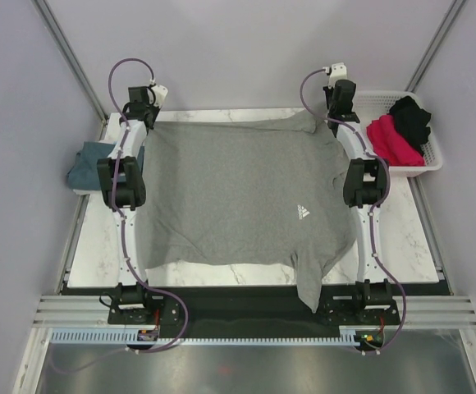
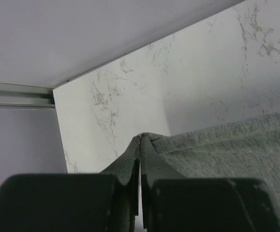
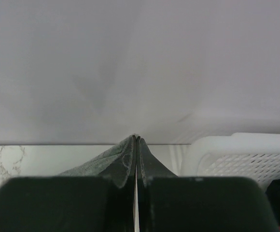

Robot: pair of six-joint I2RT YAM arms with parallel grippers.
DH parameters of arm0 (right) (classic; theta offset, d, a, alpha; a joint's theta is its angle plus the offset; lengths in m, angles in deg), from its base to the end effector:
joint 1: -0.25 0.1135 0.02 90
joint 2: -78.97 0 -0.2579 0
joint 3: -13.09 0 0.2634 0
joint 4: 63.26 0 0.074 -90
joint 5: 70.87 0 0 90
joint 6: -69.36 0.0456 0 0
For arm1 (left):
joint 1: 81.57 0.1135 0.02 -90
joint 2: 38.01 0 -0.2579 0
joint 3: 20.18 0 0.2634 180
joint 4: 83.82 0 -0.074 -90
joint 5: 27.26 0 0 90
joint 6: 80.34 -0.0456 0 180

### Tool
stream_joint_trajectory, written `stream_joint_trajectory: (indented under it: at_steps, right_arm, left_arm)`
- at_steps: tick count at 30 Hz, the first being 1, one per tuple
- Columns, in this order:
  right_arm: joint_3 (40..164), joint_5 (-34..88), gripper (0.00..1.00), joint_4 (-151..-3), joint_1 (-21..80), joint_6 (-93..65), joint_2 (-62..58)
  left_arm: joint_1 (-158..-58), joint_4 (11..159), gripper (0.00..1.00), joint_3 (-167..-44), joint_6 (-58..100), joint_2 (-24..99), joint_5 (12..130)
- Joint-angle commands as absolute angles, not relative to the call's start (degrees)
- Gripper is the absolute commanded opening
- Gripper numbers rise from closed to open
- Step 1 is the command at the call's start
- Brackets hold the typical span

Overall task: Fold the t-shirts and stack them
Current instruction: Fold the tshirt

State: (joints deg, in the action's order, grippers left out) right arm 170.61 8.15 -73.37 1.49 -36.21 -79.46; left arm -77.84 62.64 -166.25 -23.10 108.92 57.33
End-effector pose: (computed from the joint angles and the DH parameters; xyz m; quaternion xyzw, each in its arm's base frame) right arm 0.6398 0.0052 0.1814 -0.0521 0.7688 -0.1522 0.6189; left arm 0.5965 0.0432 0.1828 0.2002 0.8609 0.1855 0.4294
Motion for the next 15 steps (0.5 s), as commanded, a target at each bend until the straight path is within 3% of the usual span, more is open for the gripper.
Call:
stream_joint_trajectory:
  at_steps: [1,10,15]
  right_arm:
    - [175.40,6.83,0.00,-67.02,0.61,-38.13,-80.47]
    - [170.93,5.33,0.00,-69.12,0.52,-40.59,-72.48]
    - [164.26,5.69,0.00,-73.25,0.69,-41.83,-65.89]
  left_arm:
    - [-76.83,68.78,0.02,-170.98,-23.92,110.08,54.92]
    - [-75.86,70.36,0.02,-171.34,-22.42,107.99,54.65]
    - [-75.86,70.54,0.02,-164.66,-23.83,102.88,60.80]
